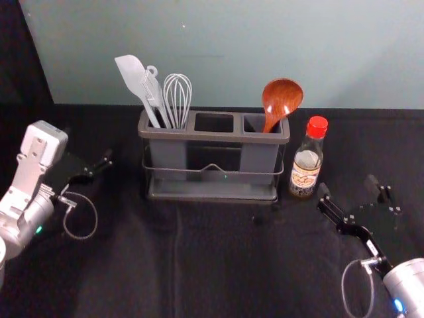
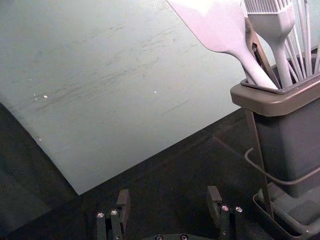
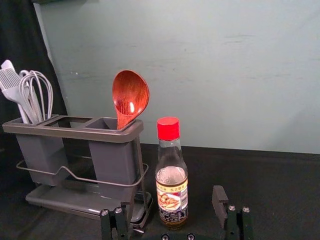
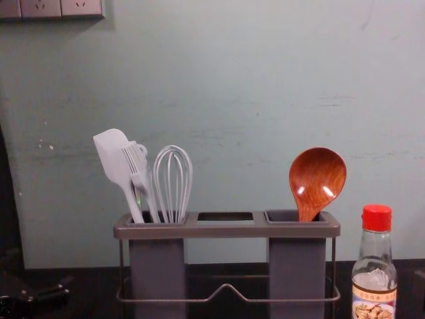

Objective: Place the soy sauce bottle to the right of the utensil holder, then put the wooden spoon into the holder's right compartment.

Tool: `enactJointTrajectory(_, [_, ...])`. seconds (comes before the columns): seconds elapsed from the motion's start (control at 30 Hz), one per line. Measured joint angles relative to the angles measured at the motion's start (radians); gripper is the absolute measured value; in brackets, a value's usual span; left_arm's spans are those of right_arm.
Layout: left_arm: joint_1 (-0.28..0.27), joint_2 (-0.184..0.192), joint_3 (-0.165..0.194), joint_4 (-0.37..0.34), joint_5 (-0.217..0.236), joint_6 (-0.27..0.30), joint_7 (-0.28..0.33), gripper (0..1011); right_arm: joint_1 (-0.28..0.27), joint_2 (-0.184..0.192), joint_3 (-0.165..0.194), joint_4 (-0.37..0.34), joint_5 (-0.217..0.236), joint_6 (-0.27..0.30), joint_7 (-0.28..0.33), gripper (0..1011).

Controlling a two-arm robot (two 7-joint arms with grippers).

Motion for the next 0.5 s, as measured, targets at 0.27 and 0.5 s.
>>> enactJointTrajectory(0.27, [0.000,0.000,0.000,0.000,0.000,0.000,0.000,1005,0.000,0.000,0.000,0.000,0.000,0.000,0.000,1003])
enactJointTrajectory(0.5, [0.000,0.000,0.000,0.000,0.000,0.000,0.000,1005,0.000,0.000,0.000,0.000,0.000,0.000,0.000,1003])
